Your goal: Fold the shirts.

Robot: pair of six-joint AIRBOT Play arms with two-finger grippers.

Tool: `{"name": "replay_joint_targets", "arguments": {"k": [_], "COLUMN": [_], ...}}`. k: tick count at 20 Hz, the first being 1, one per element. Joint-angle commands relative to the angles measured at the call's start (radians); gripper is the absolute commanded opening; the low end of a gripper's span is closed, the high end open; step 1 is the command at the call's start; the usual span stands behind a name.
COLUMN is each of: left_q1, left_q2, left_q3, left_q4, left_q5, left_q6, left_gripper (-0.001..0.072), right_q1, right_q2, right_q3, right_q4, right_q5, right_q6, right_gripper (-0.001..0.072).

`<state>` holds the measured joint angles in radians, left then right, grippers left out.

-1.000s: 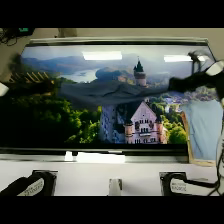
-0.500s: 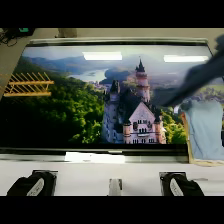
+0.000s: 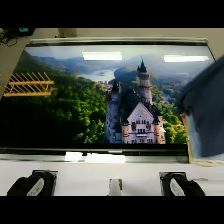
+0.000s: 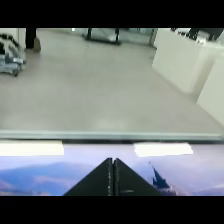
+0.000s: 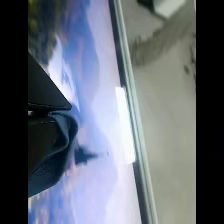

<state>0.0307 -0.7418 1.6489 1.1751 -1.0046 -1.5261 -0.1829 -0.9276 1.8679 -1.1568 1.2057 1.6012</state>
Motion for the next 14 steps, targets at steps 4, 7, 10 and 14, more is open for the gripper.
{"name": "replay_joint_targets", "arguments": {"k": [4, 7, 10, 14], "left_q1": [0.002, 0.001, 0.002, 0.001], "left_q2": [0.000, 0.000, 0.000, -0.010], "left_q3": [-0.166, -0.166, -0.166, -0.172], "left_q4": [0.088, 0.139, 0.188, 0.195], "left_q5": [-0.016, -0.018, -0.025, -0.080], "left_q6": [-0.016, -0.016, -0.016, -0.016], "left_gripper": [0.0027, 0.0028, 0.0028, 0.0028], "right_q1": [0.224, 0.483, 0.629, 0.657], "right_q2": [-0.211, -0.244, -0.267, -0.266], "right_q3": [0.002, 0.002, 0.002, 0.015], "right_q4": [0.532, 0.256, 0.092, 0.218], "right_q5": [-0.015, -0.028, -0.059, -0.425], "right_q6": [0.018, 0.032, 0.048, 0.049], "right_gripper": [0.0022, 0.0022, 0.0022, 0.0022]}}
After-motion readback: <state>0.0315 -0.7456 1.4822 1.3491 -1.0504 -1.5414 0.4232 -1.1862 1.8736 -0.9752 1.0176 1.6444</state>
